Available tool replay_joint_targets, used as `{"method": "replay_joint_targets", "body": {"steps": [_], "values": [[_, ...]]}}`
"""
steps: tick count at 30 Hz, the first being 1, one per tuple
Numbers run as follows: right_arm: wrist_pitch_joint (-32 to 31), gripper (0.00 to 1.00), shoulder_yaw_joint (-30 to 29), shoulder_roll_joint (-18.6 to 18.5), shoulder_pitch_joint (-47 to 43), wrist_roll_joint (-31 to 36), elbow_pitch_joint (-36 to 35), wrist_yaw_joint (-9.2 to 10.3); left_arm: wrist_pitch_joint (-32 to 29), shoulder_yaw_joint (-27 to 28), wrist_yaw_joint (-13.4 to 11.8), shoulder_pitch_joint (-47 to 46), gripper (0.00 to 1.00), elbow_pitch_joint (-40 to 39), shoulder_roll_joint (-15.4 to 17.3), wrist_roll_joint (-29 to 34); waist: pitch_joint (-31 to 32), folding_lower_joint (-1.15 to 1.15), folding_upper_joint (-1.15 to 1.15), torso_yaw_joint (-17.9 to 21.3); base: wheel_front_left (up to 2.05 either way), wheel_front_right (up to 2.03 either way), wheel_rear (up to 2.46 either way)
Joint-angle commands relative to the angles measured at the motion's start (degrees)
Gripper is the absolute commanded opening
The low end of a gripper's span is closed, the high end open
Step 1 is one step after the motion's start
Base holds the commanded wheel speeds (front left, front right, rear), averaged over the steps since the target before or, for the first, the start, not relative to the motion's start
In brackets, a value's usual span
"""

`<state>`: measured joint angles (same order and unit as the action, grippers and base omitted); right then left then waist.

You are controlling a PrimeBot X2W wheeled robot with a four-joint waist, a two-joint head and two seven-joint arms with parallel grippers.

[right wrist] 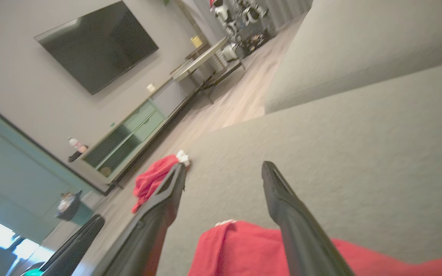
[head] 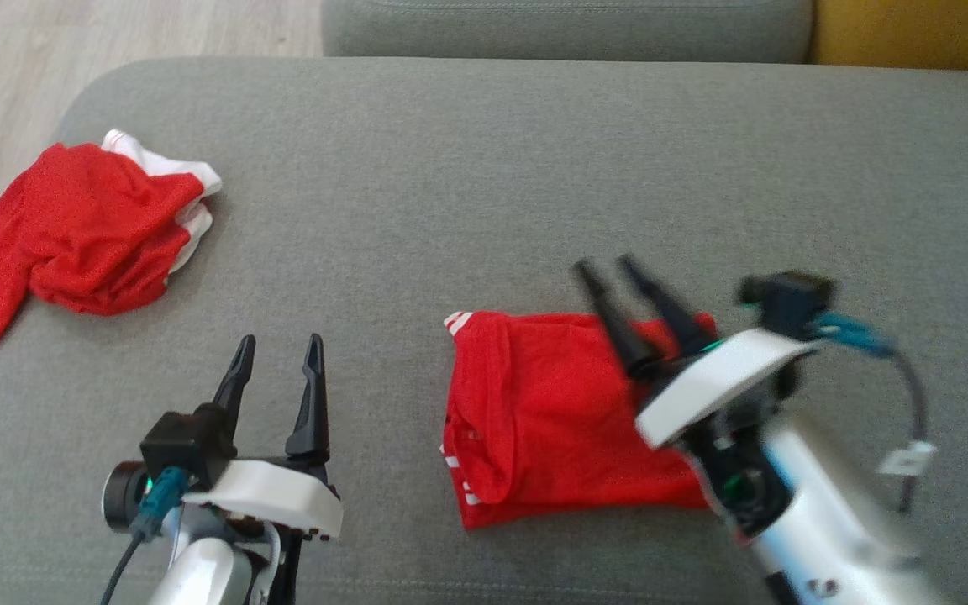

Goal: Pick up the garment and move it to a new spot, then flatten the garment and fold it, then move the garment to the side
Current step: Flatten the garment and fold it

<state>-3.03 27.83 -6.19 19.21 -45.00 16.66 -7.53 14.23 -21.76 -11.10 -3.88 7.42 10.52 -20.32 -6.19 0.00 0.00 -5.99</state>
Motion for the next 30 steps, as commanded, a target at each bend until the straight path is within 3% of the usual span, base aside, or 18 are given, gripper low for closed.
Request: {"method": "replay_joint_targets", "body": {"steps": [1, 10, 16, 30], "values": [[1.17, 1.00, -1.08, -0.54, 0.06, 1.56, -2.82, 0.04, 0.64, 2.12, -0.23, -2.03, 1.00, -2.02, 0.81, -0.40, 0.30, 0.00, 0.00, 0.57, 0.00, 0.00, 0.00], [3.85, 1.00, -17.65, -4.84, -7.16, 15.44, -8.47, 0.04, 0.52, 2.69, -0.88, -1.43, 1.00, -2.81, 2.19, -0.27, 1.36, 0.00, 0.00, 2.28, 0.00, 0.00, 0.00], [2.50, 1.00, -24.33, -3.91, -11.92, 21.32, -12.29, 0.04, 0.12, 3.26, -1.58, -0.48, 1.00, -3.68, 3.29, -0.21, 2.43, 0.00, 0.00, 3.12, 0.00, 0.00, 0.00], [-0.56, 1.00, -26.09, -2.25, -20.98, 30.83, -21.75, 0.04, -2.62, 3.77, -3.95, 6.11, 1.00, -7.85, 7.01, 0.36, 7.08, 0.00, 0.00, 4.54, 0.00, 0.00, 0.00]]}}
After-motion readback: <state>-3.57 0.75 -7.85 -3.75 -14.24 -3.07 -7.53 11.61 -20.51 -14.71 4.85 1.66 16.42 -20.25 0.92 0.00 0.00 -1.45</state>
